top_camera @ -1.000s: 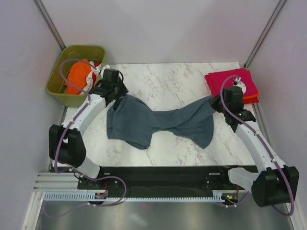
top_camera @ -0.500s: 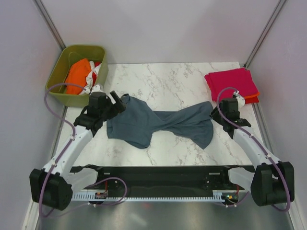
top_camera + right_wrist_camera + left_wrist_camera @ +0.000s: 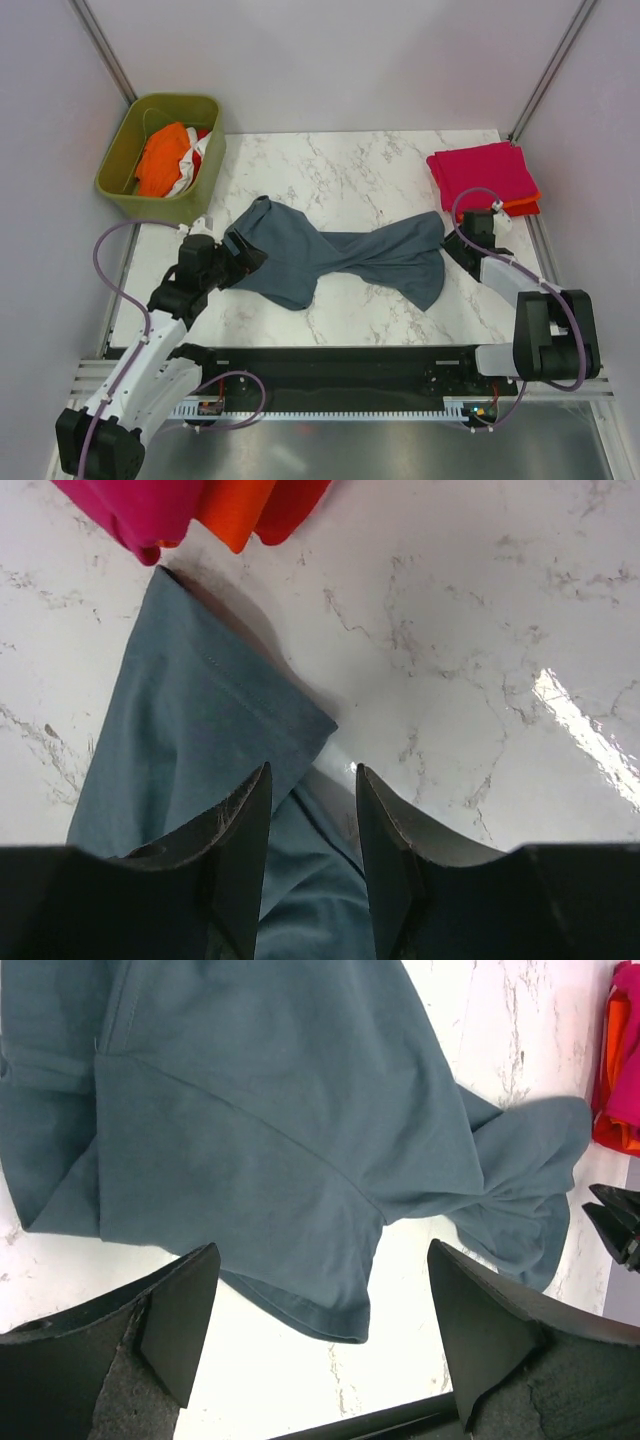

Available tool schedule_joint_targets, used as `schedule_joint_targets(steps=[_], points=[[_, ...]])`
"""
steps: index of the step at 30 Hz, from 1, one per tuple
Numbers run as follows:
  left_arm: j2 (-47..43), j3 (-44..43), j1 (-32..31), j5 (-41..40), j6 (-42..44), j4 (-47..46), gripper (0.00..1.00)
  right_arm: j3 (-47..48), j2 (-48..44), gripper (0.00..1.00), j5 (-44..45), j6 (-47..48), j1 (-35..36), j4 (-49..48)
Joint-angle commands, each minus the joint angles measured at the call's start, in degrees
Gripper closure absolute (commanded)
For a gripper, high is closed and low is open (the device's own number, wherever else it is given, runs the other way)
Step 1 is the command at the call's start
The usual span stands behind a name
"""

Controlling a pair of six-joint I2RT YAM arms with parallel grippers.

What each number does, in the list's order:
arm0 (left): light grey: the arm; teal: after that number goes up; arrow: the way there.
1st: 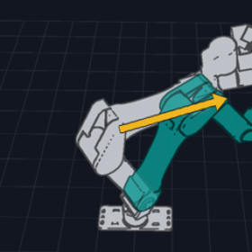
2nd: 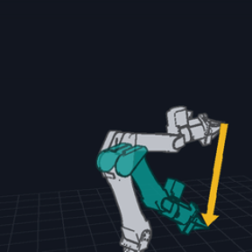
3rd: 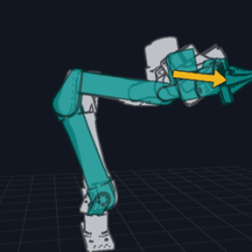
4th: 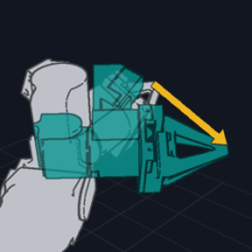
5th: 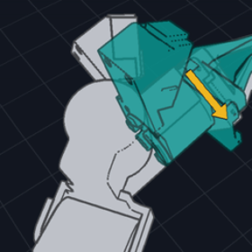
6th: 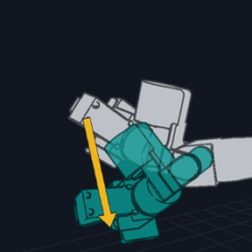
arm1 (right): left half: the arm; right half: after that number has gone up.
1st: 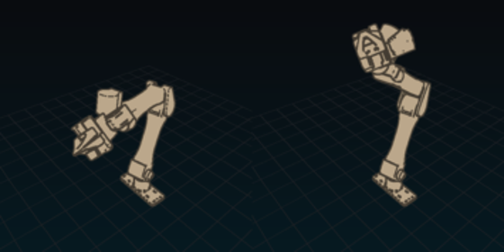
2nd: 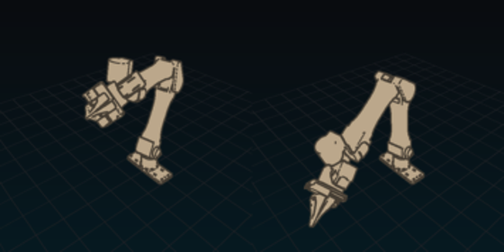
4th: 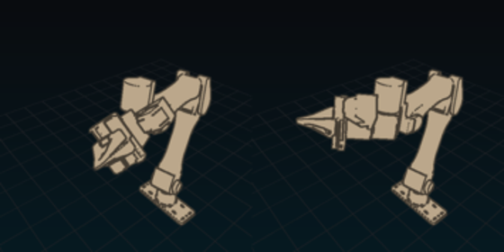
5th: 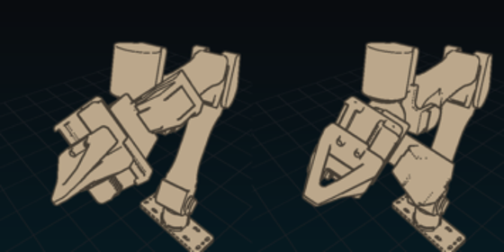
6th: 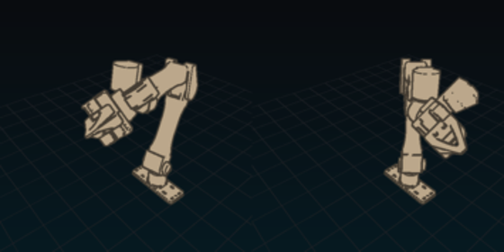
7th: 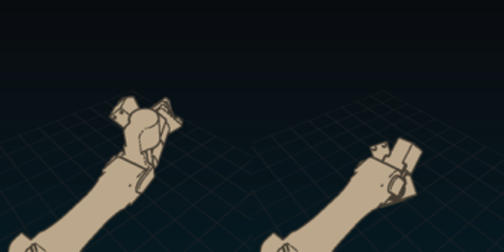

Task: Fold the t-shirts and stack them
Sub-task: Flatten the tshirt out

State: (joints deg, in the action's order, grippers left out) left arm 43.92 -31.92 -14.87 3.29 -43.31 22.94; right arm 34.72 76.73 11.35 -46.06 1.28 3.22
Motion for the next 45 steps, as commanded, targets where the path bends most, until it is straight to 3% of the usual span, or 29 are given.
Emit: schedule_joint_targets(steps=[1,14,15,16,18,24,29,35,45], points=[[-2.1,2.9,0.1,2.3,-2.8,-1.8,0.09,-1.0,1.8,0.54,-0.6,-3.6,-0.4,-6.9],[-2.4,6.1,0.0,-2.1,-5.4,0.4,0.10,-0.9,11.6,0.60,-0.6,-8.3,-0.6,-13.7],[-2.3,6.1,0.1,-2.2,-5.1,0.4,0.10,-0.6,11.9,0.67,-0.6,-8.3,-0.6,-13.8],[-2.0,6.1,0.1,-2.8,-4.9,0.3,0.11,-0.5,12.1,0.85,-0.5,-8.0,-0.5,-13.8],[-1.8,6.3,0.1,-3.2,-4.3,0.0,0.13,0.0,11.4,1.00,0.1,-7.3,-0.6,-12.7],[-1.3,7.6,0.1,-7.4,-4.2,-0.4,0.19,-2.0,1.2,1.00,5.9,-6.2,-0.7,-9.5],[0.1,8.5,0.1,-10.6,-5.4,-2.8,0.27,-3.6,-4.4,1.00,5.8,-4.6,-0.8,-7.9],[3.4,7.1,0.0,-15.7,-4.6,-5.0,0.34,-4.5,-8.1,1.00,-0.1,-1.8,-0.8,-7.4],[9.9,5.0,0.1,-20.4,-3.6,-8.4,0.41,-6.8,-10.2,1.00,-0.4,-0.1,-0.8,-7.1]])
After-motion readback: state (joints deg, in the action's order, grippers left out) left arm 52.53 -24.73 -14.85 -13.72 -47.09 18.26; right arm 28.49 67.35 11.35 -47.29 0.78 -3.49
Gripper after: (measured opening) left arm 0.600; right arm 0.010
